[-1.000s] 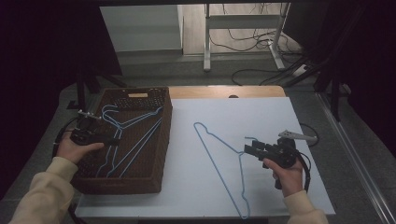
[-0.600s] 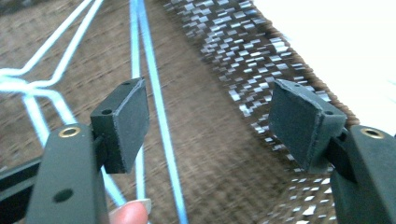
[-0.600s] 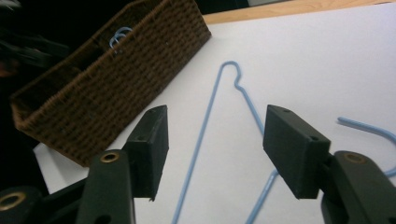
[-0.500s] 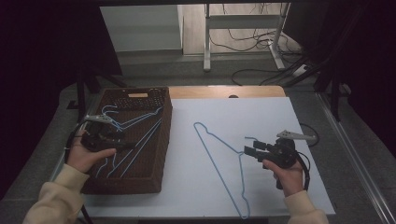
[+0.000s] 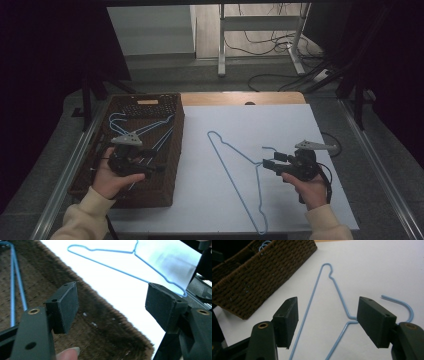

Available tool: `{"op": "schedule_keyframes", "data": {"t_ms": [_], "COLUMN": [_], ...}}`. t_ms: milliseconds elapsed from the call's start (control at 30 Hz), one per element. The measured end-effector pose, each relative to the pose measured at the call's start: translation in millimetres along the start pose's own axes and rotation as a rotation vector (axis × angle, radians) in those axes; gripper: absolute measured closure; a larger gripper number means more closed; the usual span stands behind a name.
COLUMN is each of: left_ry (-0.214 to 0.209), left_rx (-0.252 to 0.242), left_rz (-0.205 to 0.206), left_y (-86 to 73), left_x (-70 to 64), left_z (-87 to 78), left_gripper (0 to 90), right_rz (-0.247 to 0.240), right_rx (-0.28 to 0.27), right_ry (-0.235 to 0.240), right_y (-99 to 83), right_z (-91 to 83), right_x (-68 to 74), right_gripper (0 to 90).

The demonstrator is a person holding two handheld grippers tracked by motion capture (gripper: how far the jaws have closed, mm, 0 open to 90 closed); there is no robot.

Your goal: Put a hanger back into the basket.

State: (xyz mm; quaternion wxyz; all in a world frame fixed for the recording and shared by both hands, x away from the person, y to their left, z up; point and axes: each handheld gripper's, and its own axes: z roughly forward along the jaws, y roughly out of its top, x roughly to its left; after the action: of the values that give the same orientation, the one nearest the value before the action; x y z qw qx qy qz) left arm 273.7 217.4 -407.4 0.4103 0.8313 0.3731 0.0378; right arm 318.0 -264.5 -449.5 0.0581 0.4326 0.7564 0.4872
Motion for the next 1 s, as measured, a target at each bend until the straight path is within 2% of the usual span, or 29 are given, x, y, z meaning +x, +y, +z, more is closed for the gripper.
{"op": "schedule_keyframes", "data": {"t_ms": [133,333,633,1000], "left_ry": [-0.019,-0.03,0.0,0.027], "left_rx": [-0.015,-0.005,-0.027,-0.028], "left_rz": [0.011,0.026,0.014,-0.003], "left_y": [-0.8,-0.9,-5.3,-12.1], "left_x": [-9.4,-18.7,-21.6,-19.4], "left_z": [5.7,14.1,16.6,15.2], "left_gripper": [27.1,27.1,27.3,27.0], "right_rz": [-0.02,-0.034,-0.05,-0.102], "right_rx": [0.019,0.04,0.059,0.098], "right_ry": [-0.015,-0.035,-0.049,-0.072], "right_y": [-0.8,-3.9,-4.3,-0.9], "right_z": [0.7,-3.4,-7.9,-7.2], "right_x": [0.0,-2.8,-6.2,-3.2], "right_gripper": [33.1,32.8,31.3,30.0]}}
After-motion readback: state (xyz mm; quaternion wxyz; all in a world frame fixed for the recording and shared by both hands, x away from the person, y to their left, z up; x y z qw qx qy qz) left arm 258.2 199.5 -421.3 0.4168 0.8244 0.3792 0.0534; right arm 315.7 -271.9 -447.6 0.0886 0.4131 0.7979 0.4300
